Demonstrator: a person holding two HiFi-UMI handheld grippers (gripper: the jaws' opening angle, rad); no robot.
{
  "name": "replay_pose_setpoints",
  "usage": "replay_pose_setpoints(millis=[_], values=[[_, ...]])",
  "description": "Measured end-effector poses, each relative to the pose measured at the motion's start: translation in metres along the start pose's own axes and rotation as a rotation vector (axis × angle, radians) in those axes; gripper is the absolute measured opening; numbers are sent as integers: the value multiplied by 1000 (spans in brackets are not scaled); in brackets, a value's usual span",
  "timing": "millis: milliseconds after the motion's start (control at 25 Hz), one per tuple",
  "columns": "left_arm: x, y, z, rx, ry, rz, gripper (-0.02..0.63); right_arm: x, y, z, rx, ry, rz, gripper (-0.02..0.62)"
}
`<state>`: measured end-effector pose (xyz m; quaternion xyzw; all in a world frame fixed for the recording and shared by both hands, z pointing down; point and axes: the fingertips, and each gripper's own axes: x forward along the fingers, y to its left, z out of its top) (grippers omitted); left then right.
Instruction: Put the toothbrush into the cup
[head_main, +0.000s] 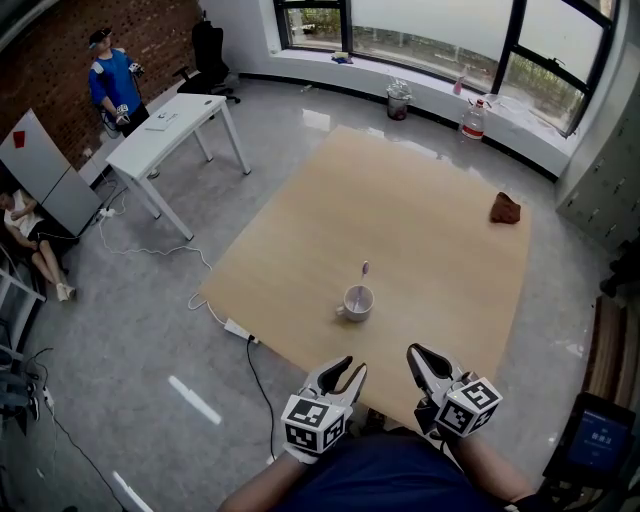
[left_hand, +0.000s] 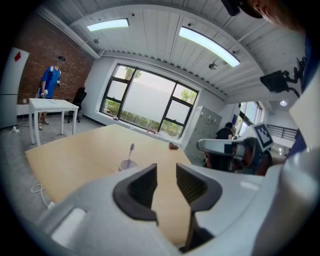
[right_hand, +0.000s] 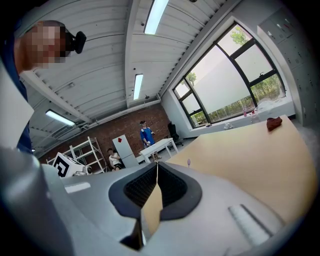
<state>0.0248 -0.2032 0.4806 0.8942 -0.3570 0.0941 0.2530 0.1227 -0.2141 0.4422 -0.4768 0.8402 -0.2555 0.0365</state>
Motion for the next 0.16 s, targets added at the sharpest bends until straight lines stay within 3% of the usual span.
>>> replay_pose_setpoints(millis=[160], values=[[3, 7, 0, -2, -5, 7, 123, 5, -4, 1, -3, -4, -2, 15]])
